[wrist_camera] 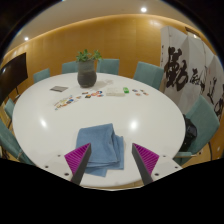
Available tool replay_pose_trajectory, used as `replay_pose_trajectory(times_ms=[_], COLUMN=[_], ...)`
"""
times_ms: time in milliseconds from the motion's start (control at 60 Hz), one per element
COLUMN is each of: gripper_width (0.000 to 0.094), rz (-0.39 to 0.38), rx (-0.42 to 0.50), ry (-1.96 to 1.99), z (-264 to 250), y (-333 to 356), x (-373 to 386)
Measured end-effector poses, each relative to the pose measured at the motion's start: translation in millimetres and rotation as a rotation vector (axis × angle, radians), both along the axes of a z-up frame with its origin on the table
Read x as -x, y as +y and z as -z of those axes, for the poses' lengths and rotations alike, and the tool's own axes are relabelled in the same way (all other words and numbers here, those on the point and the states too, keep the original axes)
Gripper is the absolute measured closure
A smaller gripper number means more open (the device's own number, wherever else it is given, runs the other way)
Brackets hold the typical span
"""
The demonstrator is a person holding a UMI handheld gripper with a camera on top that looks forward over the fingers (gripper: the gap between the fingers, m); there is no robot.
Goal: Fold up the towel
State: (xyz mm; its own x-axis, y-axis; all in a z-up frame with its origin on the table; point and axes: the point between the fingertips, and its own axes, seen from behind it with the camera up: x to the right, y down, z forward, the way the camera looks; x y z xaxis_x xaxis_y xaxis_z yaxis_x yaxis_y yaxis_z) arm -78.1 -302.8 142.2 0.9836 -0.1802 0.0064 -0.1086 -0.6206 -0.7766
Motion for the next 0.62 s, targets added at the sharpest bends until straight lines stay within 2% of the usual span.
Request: replay_pose_trajectory(times_ms=[283,617], gripper_width=[0.0064,0.0064], rz=[0.071,0.079], rx=[-0.032,-0.069], ry=[-0.051,-0.074], z=[-66,-87], y=[-66,-92], x=[25,42])
